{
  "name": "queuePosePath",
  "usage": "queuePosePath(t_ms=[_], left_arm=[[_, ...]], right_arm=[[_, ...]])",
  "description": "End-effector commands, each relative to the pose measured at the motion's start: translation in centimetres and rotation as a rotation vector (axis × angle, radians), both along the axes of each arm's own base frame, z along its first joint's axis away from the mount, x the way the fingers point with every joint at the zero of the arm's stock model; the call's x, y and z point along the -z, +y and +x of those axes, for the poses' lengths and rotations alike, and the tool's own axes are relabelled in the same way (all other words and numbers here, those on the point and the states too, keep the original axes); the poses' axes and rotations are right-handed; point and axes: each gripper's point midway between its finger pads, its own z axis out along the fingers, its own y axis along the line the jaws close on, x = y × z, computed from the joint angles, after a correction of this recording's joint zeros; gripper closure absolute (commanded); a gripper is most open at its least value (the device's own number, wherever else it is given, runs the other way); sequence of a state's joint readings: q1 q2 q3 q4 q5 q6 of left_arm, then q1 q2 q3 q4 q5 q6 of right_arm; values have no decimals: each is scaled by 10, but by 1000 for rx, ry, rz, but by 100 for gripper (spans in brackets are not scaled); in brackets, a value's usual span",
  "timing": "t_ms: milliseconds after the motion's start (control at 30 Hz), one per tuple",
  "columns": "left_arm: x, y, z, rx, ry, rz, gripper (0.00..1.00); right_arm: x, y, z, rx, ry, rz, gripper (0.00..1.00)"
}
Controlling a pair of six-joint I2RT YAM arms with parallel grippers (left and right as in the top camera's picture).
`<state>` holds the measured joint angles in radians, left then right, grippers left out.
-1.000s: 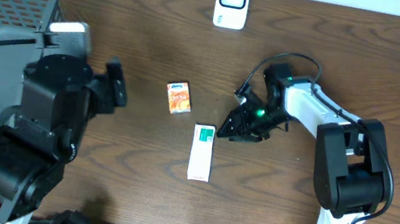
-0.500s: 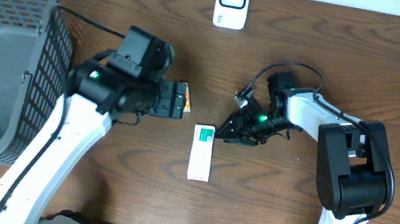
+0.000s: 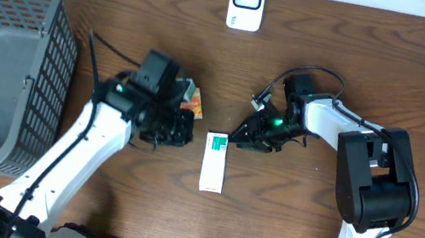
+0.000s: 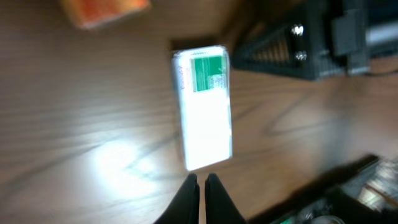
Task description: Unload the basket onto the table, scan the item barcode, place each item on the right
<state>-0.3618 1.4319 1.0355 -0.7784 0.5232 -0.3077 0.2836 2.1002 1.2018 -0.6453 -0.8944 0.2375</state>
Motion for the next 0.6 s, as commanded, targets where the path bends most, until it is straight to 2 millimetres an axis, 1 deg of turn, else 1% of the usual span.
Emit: queuePosePath(t_ms=[0,133,200,300,367,500,567], left_arm=[[2,-25,-24,-3,78,-202,93],[31,-27,-40,-53,131,-214,93],[41,-26,-46,-59,150,-208,93],[45,-25,-49,-61,160,-203,92],[45,-25,-48,-72,159,-203,92],[44,-29,-38,-94,126,-233,92],[45,-31,-34,-111,109,-253,92]], right_arm=[[49,-25,-12,17,49,-213,59],[59,-25,-18,17,76,-207,47],[61,-22,-18,17,82,-187,44],[65,-22,-17,17,81,-183,45],[68,-21,-17,17,82,-183,45],[78,-17,-21,17,101,-191,45],[87,-14,-25,13,118,-198,45]])
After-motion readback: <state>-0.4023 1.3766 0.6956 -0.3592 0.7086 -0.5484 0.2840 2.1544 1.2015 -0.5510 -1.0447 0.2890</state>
